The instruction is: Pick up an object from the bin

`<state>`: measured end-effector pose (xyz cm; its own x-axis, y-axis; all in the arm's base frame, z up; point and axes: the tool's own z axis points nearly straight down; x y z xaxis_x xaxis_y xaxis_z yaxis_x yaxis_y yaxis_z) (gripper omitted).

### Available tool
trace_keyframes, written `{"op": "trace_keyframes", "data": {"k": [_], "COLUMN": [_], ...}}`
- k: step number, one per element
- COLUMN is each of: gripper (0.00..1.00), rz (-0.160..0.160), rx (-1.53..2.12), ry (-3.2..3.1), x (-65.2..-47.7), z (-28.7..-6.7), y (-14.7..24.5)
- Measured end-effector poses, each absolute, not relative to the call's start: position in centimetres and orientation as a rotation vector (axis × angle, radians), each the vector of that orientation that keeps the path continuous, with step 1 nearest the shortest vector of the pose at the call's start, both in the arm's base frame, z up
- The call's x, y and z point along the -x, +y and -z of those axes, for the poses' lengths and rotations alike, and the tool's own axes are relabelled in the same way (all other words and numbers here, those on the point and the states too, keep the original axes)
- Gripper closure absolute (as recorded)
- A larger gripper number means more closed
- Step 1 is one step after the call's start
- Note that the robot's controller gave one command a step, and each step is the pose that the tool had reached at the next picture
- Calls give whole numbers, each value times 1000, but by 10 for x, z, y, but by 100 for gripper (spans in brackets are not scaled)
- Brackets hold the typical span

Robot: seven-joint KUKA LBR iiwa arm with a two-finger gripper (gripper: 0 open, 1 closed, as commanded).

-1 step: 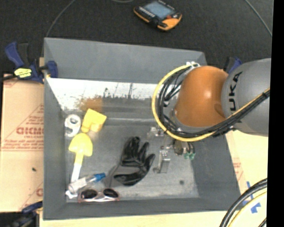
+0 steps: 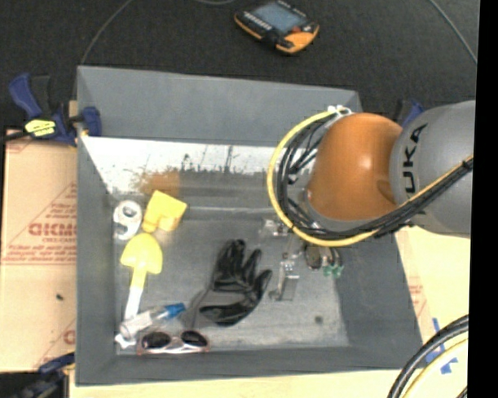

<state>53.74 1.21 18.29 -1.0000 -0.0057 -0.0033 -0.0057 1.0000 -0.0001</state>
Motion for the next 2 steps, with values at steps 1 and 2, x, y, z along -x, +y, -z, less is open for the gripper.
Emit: {"op": "trace_keyframes", "data": {"k": [1, 2], "gripper": [0, 0], "rz": [0, 2], "rx": [299, 528], "ry": [3125, 3087], "x": [-547, -551], "z": [-80, -145], "y": [60, 58]}}
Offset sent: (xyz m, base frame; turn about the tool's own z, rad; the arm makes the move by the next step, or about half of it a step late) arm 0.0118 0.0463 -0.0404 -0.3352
